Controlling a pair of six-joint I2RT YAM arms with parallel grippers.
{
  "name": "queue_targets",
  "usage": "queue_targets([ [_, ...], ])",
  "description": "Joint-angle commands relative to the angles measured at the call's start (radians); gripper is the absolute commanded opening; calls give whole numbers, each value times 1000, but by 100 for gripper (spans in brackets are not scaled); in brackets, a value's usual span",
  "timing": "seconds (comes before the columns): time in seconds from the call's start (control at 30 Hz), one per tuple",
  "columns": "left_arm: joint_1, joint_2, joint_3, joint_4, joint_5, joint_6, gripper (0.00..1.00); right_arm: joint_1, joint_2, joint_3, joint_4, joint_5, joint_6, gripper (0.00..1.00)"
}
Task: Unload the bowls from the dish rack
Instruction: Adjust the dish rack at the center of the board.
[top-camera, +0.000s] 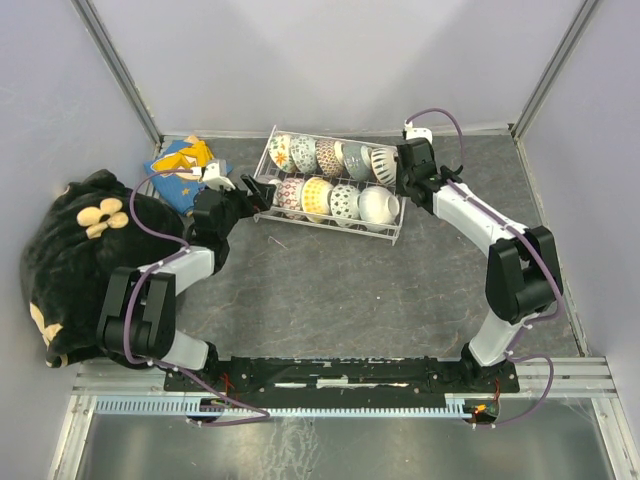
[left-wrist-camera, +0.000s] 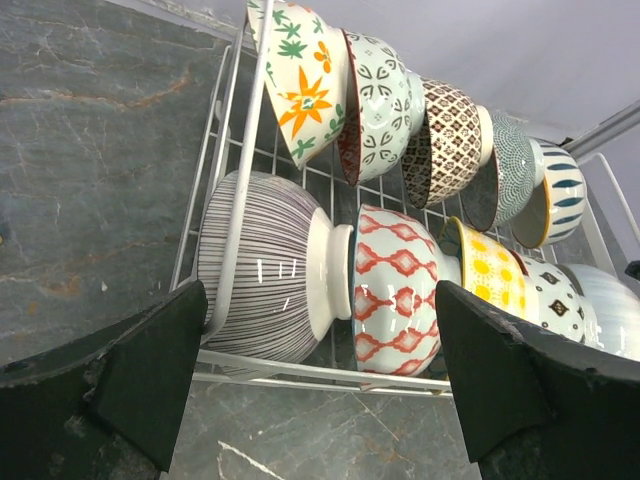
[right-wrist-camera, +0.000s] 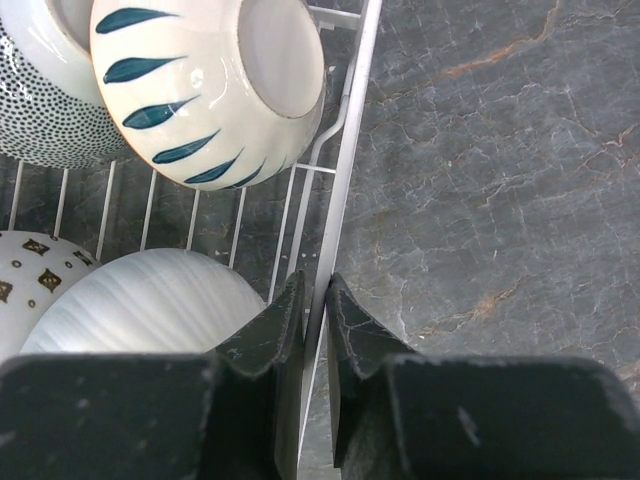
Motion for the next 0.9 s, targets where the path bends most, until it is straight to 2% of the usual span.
queue_targets([
  [0.0,-63,-101,-46,-6,65,-63,99,12,39,28,83,-136,-37,6],
  [0.87,-290,-351,-228,-68,-192,-157,99,9,132,112,151,-259,-73,3],
])
